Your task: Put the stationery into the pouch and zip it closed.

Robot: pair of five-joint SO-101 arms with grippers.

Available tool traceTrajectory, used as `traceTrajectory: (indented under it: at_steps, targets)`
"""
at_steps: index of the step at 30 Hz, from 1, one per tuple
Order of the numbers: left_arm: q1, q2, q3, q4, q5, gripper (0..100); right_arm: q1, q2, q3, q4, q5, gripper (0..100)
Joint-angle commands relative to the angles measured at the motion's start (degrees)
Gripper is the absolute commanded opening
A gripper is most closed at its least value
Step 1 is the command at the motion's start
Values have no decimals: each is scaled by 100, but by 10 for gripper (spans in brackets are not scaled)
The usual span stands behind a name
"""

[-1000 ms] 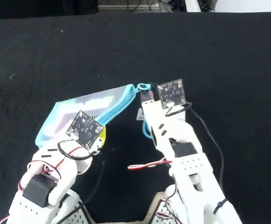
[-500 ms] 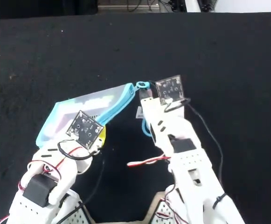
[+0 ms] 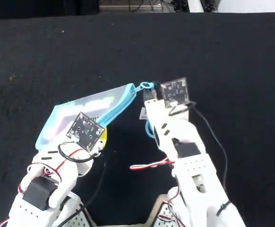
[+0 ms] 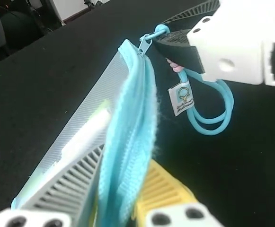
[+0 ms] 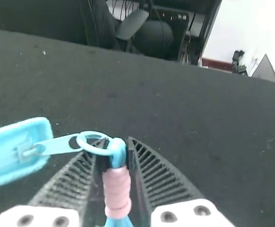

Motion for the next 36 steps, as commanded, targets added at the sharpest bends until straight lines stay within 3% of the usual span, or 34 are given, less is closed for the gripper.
traceTrajectory:
  at_steps: [1,4,10,19,29,36]
  targets:
    - [-57,-70,-136,-9,53,29,-229,-567,-75,624,-62,134]
    - [-57,-70,-136,-18,53,29,-598,-945,-75,1213,-26,195]
    - [-66,-62,-136,-26,53,29,-730,-1692,-84,1987,-18,198]
    - [-119,-62,145,-457,53,29,-774,-2070,-75,2233,-62,198]
    - [-1297,-62,136,-1196,246,29,-211,-2018,-66,2092,-308,195]
    - [-1481,-62,110,-1662,211,29,-105,-1385,-48,1662,-343,21]
